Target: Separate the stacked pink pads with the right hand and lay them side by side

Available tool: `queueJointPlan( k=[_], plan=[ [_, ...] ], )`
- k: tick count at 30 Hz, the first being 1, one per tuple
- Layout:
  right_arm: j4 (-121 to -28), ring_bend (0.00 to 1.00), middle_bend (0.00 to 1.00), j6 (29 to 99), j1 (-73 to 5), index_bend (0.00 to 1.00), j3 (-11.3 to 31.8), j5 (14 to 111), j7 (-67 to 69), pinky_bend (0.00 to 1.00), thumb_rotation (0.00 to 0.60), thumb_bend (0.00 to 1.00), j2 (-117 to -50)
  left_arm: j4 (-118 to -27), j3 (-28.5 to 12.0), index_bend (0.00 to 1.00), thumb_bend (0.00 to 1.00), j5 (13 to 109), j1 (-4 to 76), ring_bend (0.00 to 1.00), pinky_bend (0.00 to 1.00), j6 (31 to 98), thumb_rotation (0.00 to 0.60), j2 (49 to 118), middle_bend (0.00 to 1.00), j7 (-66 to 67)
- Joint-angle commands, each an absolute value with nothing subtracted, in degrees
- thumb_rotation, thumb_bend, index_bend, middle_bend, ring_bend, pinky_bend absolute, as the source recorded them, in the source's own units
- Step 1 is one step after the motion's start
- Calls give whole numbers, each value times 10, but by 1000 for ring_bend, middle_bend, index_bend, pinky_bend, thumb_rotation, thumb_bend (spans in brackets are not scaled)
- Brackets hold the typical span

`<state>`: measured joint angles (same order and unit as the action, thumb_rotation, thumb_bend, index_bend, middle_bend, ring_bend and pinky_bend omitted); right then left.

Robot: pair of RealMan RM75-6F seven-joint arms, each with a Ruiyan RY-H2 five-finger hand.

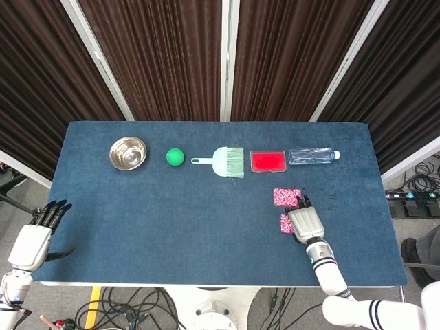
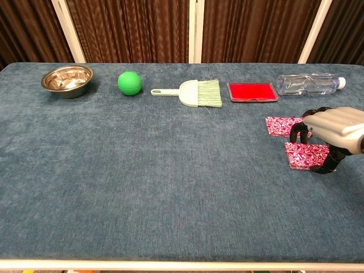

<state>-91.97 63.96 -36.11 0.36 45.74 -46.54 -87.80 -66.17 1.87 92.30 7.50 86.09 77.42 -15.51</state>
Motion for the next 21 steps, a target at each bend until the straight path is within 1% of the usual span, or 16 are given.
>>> queueJointPlan(
  k=[1,14,21],
  plan=[
    [-922,34,358,641,-361,328,4,458,-466,0,600,196,-877,-661,19,104,0,923,75,42,227,861,600,774,69,-156],
    [-965,34,364,662,-367,334,17,470,-483,0,600,197,-859,-656,20,104,0,923,74,42,227,862,600,775,69,-162],
    [-986,34,365,665,-386,336,34,466,-504,0,600,198,-871,-657,19,104,0,922,74,42,227,863,600,774,69,-163]
  ],
)
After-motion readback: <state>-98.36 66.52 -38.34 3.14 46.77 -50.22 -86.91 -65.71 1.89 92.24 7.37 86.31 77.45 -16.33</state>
